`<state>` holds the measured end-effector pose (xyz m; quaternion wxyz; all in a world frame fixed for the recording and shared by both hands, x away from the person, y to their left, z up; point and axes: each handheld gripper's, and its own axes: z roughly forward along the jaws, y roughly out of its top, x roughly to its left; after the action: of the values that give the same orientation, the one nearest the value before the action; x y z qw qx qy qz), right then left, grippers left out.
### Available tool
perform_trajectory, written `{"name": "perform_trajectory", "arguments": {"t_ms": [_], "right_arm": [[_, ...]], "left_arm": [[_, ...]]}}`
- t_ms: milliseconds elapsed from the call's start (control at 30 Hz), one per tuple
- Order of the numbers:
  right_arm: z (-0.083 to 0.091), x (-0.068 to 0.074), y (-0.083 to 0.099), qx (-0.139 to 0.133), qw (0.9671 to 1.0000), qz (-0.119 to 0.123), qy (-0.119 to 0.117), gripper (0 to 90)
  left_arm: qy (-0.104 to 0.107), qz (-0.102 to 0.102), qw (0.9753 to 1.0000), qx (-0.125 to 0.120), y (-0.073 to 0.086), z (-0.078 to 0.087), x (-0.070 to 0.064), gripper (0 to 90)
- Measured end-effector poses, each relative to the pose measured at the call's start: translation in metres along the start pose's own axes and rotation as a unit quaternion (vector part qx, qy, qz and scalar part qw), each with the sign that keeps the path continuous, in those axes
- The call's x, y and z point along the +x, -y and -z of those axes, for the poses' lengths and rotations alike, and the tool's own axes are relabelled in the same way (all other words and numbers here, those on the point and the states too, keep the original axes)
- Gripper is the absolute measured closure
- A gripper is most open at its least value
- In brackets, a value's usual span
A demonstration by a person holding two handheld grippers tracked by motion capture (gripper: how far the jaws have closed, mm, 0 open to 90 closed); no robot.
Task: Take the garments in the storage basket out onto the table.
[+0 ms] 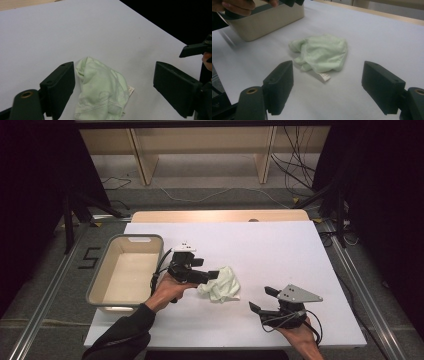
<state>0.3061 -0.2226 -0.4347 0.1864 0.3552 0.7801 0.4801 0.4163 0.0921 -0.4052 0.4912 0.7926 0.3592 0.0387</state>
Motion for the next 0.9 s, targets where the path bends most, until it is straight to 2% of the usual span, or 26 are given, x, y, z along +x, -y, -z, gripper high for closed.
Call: {"name": "perform_trajectory", "arguments": {"t_ms": [267, 333, 567, 633, 900], "right_arm": [[0.000, 0.000, 0.000, 0.000, 1.0000, 0.000, 0.000, 26.2], [0.000, 0.000, 0.000, 0.000, 1.0000, 0.000, 0.000, 26.2], [0.000, 0.001, 0.000, -0.001, 1.0000, -0.002, -0.002, 26.2], [0.000, 0.001, 0.000, 0.000, 1.0000, -0.001, -0.002, 26.2], [-0.001, 0.001, 0.000, -0.001, 1.0000, 0.000, -0.002, 26.2]], "left_arm": [[-0.001, -0.010, 0.9988, -0.048, 0.004, 0.016, -0.003, 15.8], [0.003, -0.016, 0.9984, -0.055, 0.006, 0.021, -0.004, 15.6], [-0.004, -0.046, 0.9966, -0.069, 0.016, 0.031, -0.008, 14.8], [-0.001, -0.039, 0.9963, -0.077, 0.019, 0.033, -0.008, 14.5], [0.003, -0.037, 0.9948, -0.094, 0.023, 0.046, -0.010, 13.4]]}}
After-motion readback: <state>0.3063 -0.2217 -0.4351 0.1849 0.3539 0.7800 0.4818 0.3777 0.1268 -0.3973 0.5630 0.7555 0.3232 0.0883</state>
